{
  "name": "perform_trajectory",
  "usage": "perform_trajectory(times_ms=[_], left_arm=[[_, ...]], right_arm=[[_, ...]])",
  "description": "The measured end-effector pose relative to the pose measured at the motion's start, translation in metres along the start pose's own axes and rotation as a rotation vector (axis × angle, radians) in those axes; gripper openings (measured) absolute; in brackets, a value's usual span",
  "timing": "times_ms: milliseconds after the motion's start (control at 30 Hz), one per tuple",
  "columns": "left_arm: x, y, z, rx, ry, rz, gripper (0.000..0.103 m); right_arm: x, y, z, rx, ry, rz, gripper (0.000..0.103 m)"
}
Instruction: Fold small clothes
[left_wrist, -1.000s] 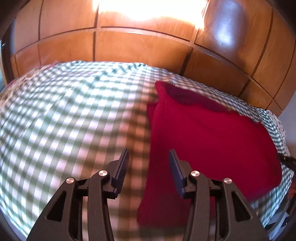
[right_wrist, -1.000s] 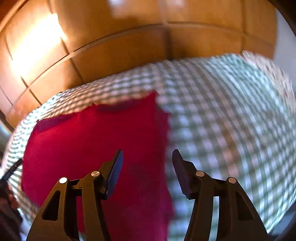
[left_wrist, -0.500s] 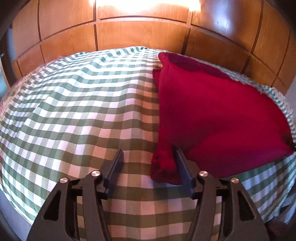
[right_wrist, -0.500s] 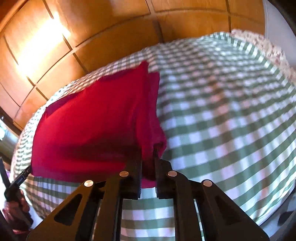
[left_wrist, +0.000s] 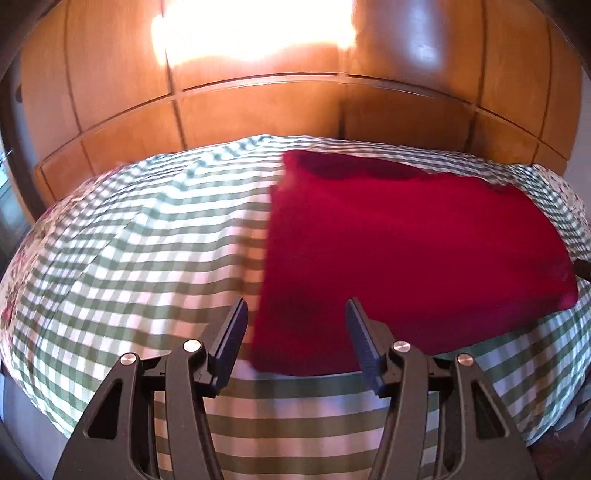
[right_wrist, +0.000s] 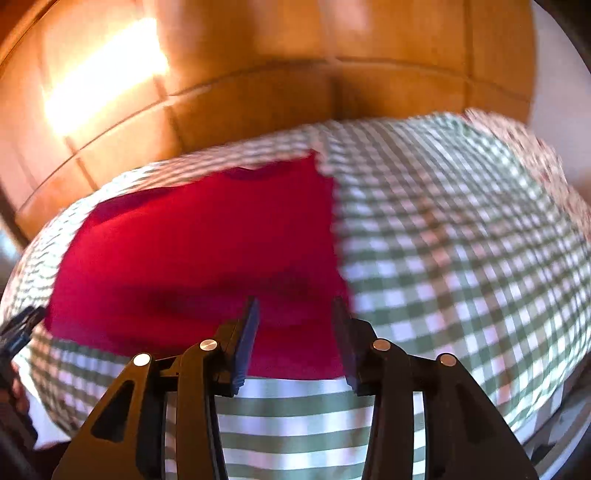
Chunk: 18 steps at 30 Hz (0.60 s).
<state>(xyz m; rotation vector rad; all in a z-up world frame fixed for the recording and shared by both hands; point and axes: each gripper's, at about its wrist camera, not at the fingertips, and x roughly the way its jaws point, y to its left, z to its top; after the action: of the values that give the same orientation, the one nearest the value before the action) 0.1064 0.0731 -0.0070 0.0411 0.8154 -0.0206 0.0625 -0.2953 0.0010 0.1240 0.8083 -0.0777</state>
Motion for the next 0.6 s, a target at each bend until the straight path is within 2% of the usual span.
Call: perform_trajectory(times_ms=[167, 300, 433, 533, 600], left_arm=[[-0.001, -0.023, -0.001, 0.037, 0.005, -0.025, 0.055], [0.001, -0.033, -0.005, 0.055, 0.016, -0.028, 0.055], [0.011, -0.035, -0.011, 0.046, 0.053, -0.026, 0.057], [0.019, -0.035, -0.015, 0.033, 0.076, -0.025, 0.058], [0.019, -0.037, -0.015, 0.037, 0.072, -0.019, 0.058]], right_arm=[[0.006, 0.057, -0.005, -0.113, 0.030, 0.137, 0.040], [0.020, 0.094, -0.016, -0.188, 0.064, 0.193, 0.040], [0.026, 0.110, -0.026, -0.245, 0.061, 0.179, 0.040], [0.040, 0.102, -0.034, -0.251, 0.115, 0.138, 0.040], [0.039, 0.099, -0.040, -0.258, 0.108, 0.153, 0.040]])
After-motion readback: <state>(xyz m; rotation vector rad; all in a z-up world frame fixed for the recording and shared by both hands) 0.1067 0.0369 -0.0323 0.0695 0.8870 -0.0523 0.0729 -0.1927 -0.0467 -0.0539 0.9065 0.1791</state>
